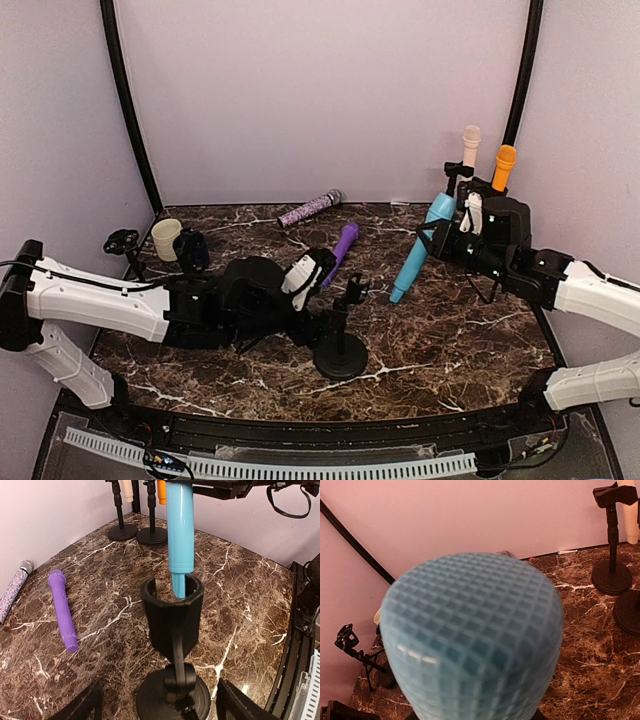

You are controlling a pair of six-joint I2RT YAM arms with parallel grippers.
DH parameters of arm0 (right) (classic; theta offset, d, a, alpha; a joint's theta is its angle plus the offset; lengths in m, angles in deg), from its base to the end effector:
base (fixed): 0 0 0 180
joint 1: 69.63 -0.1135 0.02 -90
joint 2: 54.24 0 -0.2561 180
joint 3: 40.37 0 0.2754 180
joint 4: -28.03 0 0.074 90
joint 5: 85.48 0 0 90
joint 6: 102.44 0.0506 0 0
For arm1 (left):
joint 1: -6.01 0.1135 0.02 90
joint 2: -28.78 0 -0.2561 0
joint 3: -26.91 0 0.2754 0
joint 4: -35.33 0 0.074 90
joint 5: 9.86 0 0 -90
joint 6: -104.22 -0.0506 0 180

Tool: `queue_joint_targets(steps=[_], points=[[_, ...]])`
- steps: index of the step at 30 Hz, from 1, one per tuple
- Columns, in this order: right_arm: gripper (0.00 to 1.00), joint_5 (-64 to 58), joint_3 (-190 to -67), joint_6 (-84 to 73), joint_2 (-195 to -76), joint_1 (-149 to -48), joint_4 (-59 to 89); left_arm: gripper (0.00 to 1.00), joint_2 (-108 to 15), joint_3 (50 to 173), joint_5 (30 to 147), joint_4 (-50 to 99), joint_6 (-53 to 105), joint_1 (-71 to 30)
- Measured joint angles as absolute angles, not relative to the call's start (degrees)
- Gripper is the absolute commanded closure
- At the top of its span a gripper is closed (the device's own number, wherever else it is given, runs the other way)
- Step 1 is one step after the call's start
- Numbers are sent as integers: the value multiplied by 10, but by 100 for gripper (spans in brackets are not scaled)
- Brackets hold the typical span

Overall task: Remove the microphone from the stand
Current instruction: Pick up the microphone stand from the corner of the board.

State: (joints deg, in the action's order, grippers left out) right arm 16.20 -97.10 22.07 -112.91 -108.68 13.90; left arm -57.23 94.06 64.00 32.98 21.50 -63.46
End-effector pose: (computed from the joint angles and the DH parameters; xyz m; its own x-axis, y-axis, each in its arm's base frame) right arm 0.2245 0.1690 0.2887 -0.4411 0.3566 -0.8236 -0.2621 0.8265 0.4982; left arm 0.1454 -0.3482 0.2356 -0.2283 0.2626 -0.9375 0.7861 0.6178 -0.0184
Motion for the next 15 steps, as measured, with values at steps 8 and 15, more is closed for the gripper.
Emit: queue_joint_targets(steps=[8, 15], points=[[94, 113, -946, 257, -1177, -1067, 177, 21, -479, 758, 640, 471, 239, -641], [94, 99, -936, 274, -1188, -1065, 201, 21, -499, 678, 632, 602, 239, -650]])
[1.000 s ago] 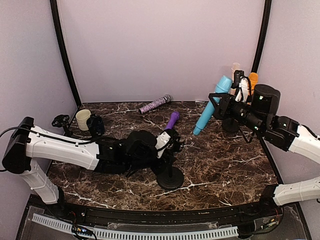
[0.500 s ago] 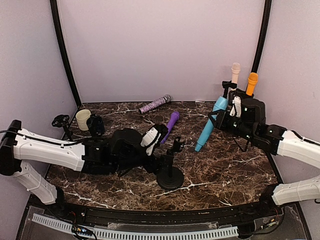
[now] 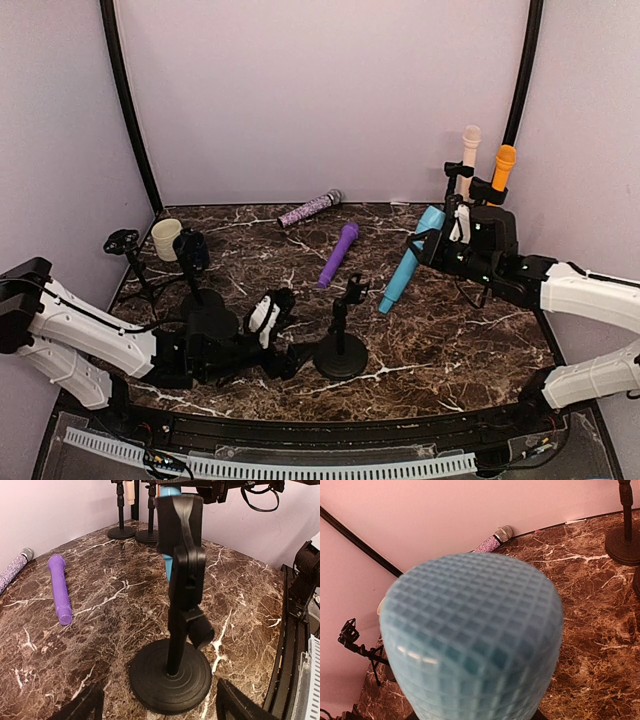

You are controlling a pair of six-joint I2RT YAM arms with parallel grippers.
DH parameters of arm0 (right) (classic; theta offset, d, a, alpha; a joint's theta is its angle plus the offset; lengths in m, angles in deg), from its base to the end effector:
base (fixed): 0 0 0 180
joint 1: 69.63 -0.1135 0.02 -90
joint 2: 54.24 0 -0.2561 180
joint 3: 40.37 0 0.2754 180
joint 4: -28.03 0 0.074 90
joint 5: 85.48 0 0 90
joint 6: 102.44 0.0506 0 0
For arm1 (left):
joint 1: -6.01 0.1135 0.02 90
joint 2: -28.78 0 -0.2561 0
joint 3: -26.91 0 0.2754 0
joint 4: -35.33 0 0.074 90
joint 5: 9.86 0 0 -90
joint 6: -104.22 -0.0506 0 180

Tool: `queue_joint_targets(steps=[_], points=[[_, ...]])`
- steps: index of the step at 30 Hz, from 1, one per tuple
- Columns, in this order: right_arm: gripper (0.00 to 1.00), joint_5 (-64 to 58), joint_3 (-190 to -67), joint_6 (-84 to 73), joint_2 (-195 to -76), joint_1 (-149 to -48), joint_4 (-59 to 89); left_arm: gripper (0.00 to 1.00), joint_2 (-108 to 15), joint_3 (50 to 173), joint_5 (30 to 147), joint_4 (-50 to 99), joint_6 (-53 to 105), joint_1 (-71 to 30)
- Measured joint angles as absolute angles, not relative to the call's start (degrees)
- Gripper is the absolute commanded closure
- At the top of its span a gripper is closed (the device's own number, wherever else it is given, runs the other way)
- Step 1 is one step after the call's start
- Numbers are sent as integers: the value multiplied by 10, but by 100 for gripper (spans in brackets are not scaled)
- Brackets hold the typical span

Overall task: Remove the microphone from the stand
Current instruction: Pick up the microphone stand from the corner of the board.

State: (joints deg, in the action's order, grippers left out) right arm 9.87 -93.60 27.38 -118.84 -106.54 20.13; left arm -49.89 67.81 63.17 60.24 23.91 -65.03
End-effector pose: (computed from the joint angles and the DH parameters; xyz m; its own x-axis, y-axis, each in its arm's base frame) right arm 0.2408 0.1749 0.2495 -0.5405 0.3914 -0.7447 -0.2362 0.7790 0.5809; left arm 0.1136 -0.2853 0.1687 -0.2080 0.1099 -0.9719 0.7884 0.6070 -0.1001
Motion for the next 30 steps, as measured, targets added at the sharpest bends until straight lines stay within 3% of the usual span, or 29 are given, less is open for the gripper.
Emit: queue_joint_targets(steps=[9, 18, 20, 26, 30], points=[[94, 87, -929, 288, -1199, -1063, 221, 23, -620, 645, 621, 768, 221, -656], [94, 72, -919, 303, -1220, -1059, 244, 24, -694, 693, 625, 830, 204, -656], [94, 69, -919, 306, -1222, -1059, 247, 27, -711, 709, 624, 833, 201, -656], [94, 62, -919, 314, -1223, -1059, 262, 52, -740, 734, 610, 847, 194, -656], [95, 57, -919, 318, -1226, -1058, 266, 56, -753, 740, 603, 853, 191, -656]])
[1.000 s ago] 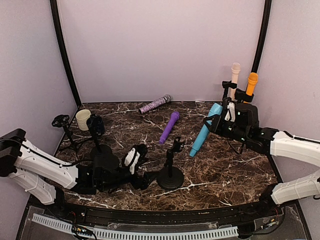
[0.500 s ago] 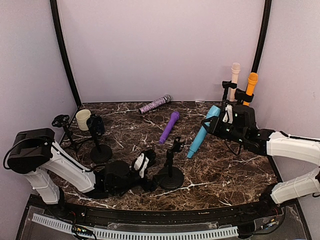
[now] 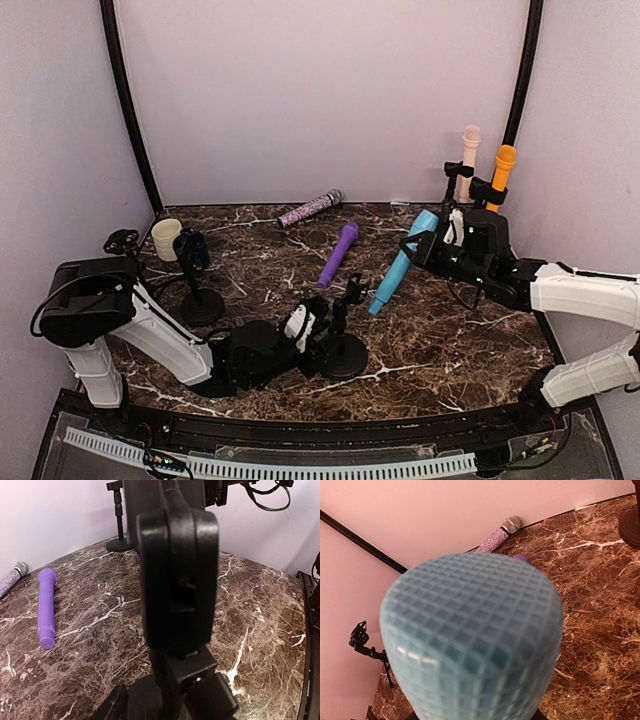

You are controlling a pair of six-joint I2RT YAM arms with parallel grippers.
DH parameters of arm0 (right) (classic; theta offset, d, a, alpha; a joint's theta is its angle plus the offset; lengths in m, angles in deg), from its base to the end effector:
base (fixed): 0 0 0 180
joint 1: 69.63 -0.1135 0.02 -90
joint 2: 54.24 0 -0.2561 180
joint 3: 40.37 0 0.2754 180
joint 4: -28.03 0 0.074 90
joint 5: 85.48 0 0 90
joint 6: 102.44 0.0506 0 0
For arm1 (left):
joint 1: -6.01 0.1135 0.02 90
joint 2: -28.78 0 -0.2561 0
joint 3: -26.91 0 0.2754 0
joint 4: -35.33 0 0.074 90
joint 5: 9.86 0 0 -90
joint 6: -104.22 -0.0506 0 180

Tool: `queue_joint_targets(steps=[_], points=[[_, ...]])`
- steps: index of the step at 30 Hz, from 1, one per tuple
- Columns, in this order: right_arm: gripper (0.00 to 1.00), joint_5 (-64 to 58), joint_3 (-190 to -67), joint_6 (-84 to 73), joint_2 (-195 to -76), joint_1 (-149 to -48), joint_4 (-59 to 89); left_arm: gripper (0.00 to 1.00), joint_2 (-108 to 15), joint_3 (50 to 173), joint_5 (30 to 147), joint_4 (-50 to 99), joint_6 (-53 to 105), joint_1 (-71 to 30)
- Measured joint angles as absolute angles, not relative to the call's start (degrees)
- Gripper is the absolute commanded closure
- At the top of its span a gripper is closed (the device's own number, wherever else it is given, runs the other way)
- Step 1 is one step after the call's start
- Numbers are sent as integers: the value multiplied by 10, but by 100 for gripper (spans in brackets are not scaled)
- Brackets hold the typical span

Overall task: Remove the microphone from the stand
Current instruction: Pick up the microphone stand from the corner of the board.

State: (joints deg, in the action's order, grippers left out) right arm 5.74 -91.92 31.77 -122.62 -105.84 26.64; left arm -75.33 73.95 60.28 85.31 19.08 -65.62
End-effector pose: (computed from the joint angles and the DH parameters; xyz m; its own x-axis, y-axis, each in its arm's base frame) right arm 0.2488 0.1808 0.2329 -0.5813 0.4384 -0.6855 -0.2357 0.7156 0.6576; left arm 0.1275 -0.3294 0.1157 -0.1054 0.0645 -0.9923 0.7802 0.6241 -0.0423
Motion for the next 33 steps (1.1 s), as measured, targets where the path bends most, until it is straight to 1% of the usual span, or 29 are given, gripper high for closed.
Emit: queue_joint_targets(steps=[4, 7, 9, 11, 12, 13, 14, 17, 19, 25, 27, 33], points=[[95, 55, -919, 321, -1230, -1058, 266, 56, -769, 746, 596, 862, 188, -656], [95, 55, -919, 323, -1230, -1058, 267, 52, -782, 754, 592, 866, 182, -656], [95, 55, -917, 325, -1230, -1058, 268, 51, -790, 759, 585, 868, 177, -656], [95, 55, -913, 327, -1230, -1057, 270, 60, -796, 762, 580, 874, 173, -656], [95, 55, -912, 328, -1230, -1057, 270, 62, -797, 764, 577, 876, 170, -656], [95, 55, -911, 329, -1231, -1057, 270, 67, -800, 767, 575, 878, 169, -656], [95, 55, -911, 329, -1233, -1057, 270, 69, -803, 771, 569, 881, 165, -656], [95, 54, -911, 330, -1241, -1057, 270, 81, -811, 773, 560, 897, 158, -659], [95, 54, -911, 331, -1245, -1057, 270, 87, -815, 773, 555, 904, 155, -659], [95, 54, -911, 333, -1247, -1057, 270, 98, -818, 778, 543, 910, 148, -659], [95, 54, -911, 333, -1247, -1057, 270, 100, -818, 778, 541, 910, 147, -659], [96, 54, -911, 334, -1258, -1057, 270, 100, -808, 766, 556, 909, 149, -637]])
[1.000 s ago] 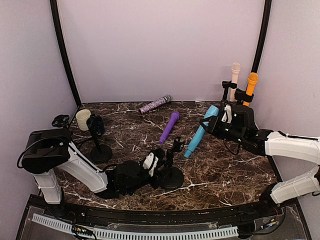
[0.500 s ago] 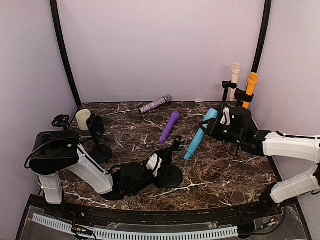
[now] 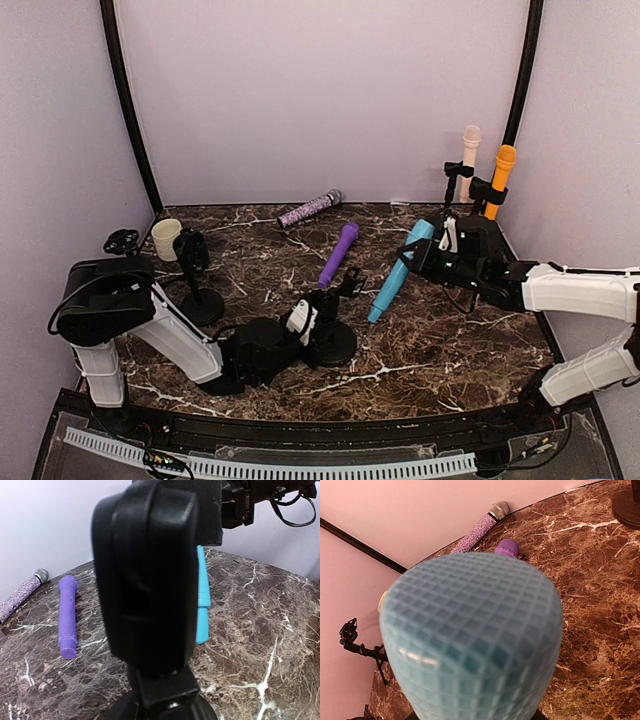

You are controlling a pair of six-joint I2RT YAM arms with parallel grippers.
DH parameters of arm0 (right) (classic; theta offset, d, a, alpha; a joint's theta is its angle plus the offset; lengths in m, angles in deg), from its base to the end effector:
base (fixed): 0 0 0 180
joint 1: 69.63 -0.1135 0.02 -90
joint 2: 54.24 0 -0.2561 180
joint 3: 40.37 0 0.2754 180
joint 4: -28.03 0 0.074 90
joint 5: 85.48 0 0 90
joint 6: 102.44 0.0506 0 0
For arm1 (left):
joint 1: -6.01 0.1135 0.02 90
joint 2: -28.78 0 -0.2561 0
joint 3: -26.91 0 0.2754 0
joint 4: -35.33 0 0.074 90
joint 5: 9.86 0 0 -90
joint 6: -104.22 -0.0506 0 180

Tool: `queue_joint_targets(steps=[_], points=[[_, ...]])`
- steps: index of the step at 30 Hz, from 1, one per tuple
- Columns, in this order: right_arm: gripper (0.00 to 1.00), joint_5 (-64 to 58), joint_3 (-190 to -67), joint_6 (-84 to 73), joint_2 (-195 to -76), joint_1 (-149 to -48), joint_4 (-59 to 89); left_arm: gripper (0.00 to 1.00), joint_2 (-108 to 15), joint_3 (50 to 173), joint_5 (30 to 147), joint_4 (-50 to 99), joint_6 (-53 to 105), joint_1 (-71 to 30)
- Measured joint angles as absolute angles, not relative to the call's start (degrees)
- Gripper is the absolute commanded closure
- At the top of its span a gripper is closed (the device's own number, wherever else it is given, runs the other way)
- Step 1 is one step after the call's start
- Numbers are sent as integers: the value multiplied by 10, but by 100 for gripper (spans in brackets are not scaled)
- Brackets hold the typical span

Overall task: Remove the microphone from the stand
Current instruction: Pick up the microphone stand from the corner of the board, then place the microphone stand at the center of the board.

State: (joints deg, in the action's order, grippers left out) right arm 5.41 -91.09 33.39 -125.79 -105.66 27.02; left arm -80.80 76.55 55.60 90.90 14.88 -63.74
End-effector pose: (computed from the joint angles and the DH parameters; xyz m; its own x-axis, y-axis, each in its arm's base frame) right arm 0.2528 0.1829 0.2122 -0.6231 0.4336 -0.6509 -0.1859 0.7263 0.6618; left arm 0.1455 -0.3337 0.1073 -0.0346 0.0634 -0.9974 0.7098 0.7042 0.0202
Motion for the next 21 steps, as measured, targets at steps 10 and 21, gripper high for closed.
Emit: queue_joint_targets(steps=[10, 21], points=[[97, 54, -917, 343, -1301, -1057, 284, 100, -705, 688, 549, 847, 153, -566], [97, 51, -952, 362, -1398, -1057, 313, 100, -589, 631, 530, 739, 180, -474]])
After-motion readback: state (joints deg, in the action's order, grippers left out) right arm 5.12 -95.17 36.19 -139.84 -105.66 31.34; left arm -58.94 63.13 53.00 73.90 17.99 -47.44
